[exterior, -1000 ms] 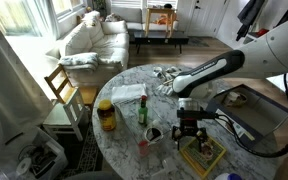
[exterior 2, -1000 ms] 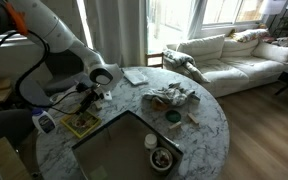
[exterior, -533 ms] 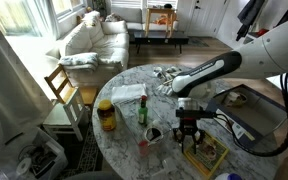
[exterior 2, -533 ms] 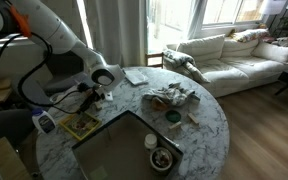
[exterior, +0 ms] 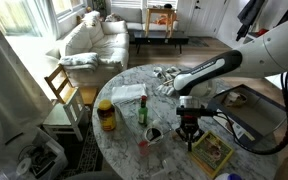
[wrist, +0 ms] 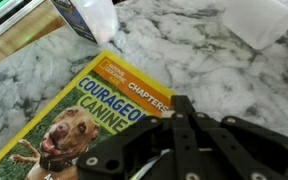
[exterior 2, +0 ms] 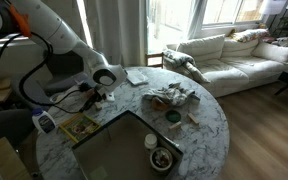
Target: Pick up the yellow book and place it in the clear storage container
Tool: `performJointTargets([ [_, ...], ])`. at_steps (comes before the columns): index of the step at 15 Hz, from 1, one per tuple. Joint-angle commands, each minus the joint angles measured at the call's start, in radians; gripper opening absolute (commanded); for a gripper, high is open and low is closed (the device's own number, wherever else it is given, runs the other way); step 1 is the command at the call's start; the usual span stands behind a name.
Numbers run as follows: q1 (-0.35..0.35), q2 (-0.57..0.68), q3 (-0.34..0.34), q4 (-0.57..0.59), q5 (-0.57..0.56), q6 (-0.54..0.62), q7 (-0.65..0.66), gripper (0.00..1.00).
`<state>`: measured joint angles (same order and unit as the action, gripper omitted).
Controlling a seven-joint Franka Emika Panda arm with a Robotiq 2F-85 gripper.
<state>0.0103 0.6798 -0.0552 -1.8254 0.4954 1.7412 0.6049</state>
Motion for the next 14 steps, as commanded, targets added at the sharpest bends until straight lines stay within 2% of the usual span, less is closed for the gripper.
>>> performJointTargets([
  [1, -0.004, 0.006, -0.010, 0.024, -0.015, -0.026, 0.021, 0.28],
  [4, -0.004, 0.003, -0.016, 0.030, -0.028, -0.035, 0.021, 0.49],
  [6, -0.003, 0.007, -0.020, 0.035, -0.046, -0.048, 0.023, 0.37],
  [9, -0.002, 0.012, -0.022, 0.036, -0.065, -0.069, 0.020, 0.09],
  [10, -0.001, 0.013, -0.022, 0.036, -0.069, -0.076, 0.019, 0.03],
  [14, -0.002, 0.011, -0.023, 0.039, -0.072, -0.094, 0.019, 0.00],
])
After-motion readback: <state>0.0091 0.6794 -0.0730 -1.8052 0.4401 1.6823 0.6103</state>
